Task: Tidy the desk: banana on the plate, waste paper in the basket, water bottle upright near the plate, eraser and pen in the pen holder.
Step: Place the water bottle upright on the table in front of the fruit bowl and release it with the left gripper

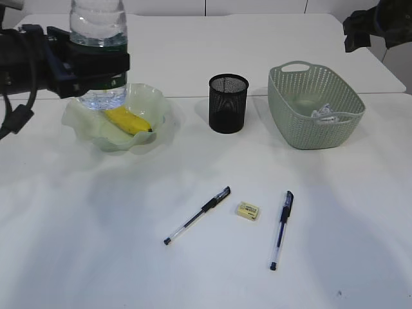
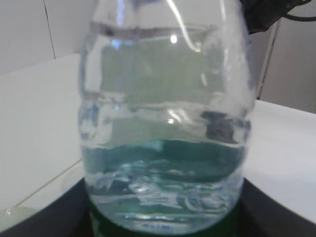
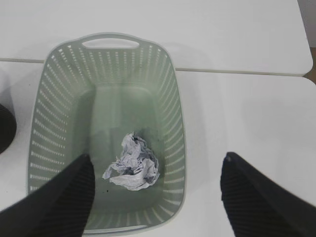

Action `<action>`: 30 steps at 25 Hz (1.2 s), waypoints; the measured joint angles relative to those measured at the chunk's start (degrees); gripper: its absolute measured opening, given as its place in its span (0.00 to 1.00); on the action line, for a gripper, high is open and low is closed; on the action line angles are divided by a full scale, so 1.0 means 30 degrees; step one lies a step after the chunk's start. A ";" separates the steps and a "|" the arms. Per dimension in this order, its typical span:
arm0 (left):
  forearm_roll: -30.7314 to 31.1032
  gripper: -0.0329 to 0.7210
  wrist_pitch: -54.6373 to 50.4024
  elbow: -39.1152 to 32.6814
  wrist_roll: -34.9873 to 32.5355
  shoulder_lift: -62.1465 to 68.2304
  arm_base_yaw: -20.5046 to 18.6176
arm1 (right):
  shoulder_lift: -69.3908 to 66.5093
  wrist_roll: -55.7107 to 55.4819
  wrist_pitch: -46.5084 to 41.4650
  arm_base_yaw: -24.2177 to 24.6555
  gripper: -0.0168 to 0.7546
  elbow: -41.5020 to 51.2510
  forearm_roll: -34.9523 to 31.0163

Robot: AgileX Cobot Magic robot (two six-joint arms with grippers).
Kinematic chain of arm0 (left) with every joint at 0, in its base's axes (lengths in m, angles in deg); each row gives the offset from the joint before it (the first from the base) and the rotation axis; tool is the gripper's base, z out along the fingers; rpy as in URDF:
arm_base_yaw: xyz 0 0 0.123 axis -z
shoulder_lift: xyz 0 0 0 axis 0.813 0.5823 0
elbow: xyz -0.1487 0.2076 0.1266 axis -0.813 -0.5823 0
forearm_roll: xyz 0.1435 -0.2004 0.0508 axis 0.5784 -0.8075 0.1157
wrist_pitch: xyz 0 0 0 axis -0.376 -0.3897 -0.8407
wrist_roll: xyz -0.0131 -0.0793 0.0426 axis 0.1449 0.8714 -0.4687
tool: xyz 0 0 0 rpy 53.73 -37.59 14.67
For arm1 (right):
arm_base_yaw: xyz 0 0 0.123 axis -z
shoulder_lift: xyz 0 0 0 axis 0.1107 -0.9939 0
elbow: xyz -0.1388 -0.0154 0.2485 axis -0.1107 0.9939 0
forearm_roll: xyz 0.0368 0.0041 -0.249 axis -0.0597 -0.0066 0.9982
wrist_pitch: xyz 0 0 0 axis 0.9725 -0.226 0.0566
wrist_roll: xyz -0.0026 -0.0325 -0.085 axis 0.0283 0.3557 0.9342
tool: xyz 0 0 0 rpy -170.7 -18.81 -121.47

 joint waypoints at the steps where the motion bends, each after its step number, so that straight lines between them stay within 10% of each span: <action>1: 0.0000 0.59 0.0819 -0.0249 -0.0148 0.0000 -0.0350 | 0.0000 0.0000 0.0000 0.0000 0.78 0.0000 0.0000; 30: 0.2864 0.59 0.3158 -0.0555 -0.1342 0.1607 -0.2601 | 0.0000 0.0000 0.0118 0.0041 0.78 0.0000 0.0228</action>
